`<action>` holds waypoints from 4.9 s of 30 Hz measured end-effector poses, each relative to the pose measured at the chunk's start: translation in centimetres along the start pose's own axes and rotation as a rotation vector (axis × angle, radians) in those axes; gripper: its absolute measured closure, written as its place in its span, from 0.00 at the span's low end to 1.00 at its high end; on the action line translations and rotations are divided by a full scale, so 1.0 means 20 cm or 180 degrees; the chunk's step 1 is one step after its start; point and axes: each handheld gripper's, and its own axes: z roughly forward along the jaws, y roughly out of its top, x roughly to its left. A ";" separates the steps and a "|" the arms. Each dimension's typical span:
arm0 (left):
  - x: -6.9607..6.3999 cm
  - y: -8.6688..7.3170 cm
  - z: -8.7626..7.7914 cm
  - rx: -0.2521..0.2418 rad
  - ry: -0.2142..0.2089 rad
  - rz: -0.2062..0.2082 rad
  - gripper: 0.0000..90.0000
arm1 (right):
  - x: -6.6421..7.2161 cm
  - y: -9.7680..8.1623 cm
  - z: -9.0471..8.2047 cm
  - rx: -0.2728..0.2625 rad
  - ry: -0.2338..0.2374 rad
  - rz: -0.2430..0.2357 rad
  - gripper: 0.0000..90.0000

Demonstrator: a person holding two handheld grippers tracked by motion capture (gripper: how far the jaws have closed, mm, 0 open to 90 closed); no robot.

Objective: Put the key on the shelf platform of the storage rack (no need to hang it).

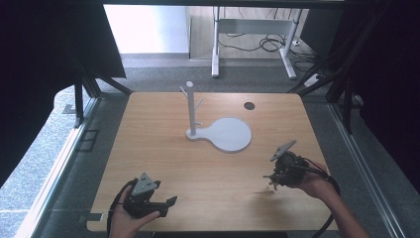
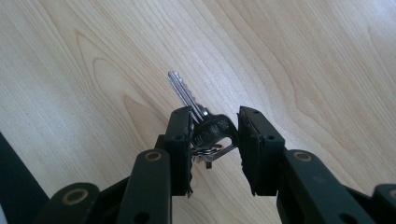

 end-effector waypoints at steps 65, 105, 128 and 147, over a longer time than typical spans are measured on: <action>0.01 0.00 -0.02 -0.0018 0.0000 -0.0019 0.26 | -0.11 0.33 -0.10 -0.0062 0.0015 -0.0103 0.74; 0.02 0.00 -0.02 -0.0015 -0.0008 -0.0025 0.26 | -0.16 0.54 -0.02 -0.0033 0.0074 -0.0148 0.74; 0.03 -0.01 -0.03 -0.0032 -0.0005 -0.0039 0.26 | -0.18 0.65 0.03 -0.0016 0.0109 -0.0173 0.74; 0.03 -0.01 -0.04 -0.0034 -0.0001 -0.0038 0.26 | -0.23 0.72 0.07 -0.0017 0.0116 -0.0091 0.74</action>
